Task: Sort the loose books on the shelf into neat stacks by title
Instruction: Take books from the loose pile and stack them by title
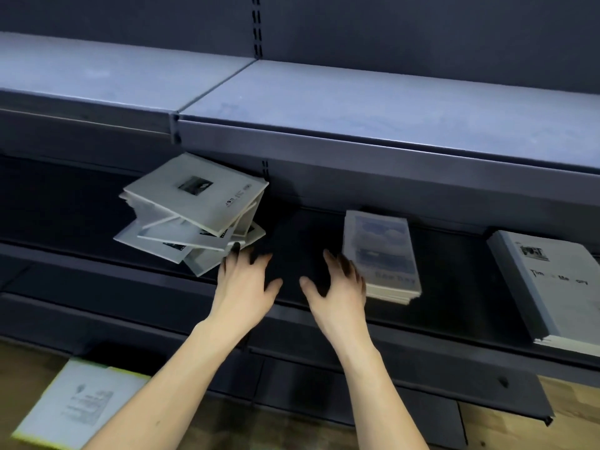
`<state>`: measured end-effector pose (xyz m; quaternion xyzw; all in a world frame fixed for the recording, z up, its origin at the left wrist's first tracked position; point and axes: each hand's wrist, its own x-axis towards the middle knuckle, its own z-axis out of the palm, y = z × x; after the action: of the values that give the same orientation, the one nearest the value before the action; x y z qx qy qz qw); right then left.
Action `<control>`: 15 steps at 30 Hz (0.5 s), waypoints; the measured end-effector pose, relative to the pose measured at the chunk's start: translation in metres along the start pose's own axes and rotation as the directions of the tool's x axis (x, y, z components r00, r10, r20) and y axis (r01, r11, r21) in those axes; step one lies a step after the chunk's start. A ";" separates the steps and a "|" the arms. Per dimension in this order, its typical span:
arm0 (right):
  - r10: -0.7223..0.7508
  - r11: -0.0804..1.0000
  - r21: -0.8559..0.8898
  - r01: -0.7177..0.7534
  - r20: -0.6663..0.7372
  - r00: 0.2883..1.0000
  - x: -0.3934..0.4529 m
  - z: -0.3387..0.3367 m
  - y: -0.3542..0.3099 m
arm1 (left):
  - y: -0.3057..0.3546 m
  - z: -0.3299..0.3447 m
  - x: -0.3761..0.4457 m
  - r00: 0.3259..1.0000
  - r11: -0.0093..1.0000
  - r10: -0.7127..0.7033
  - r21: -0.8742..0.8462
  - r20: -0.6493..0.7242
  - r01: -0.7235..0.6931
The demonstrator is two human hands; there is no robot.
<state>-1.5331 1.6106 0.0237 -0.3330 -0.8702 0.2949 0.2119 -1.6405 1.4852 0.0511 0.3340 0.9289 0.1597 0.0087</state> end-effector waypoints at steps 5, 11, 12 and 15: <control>-0.071 0.997 0.019 0.070 0.032 0.997 0.006 0.030 -0.039 | -0.042 -0.015 0.006 0.998 0.999 -0.030 0.013 -0.058 0.031; -0.134 0.988 0.092 0.126 0.086 0.987 0.017 0.072 -0.092 | -0.105 -0.035 0.017 0.994 0.999 -0.037 -0.038 -0.105 0.033; -0.143 0.985 0.115 0.132 0.094 0.985 0.019 0.081 -0.101 | -0.116 -0.038 0.019 0.994 0.999 -0.039 -0.040 -0.106 0.035; -0.136 0.980 0.160 0.120 0.094 0.986 0.029 0.103 -0.125 | -0.147 -0.047 0.026 0.993 0.997 -0.041 -0.064 -0.114 0.034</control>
<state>-1.6679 1.5167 0.0345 -0.2431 -0.8743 0.3639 0.2098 -1.7577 1.3807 0.0538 0.3061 0.9286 0.2071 -0.0318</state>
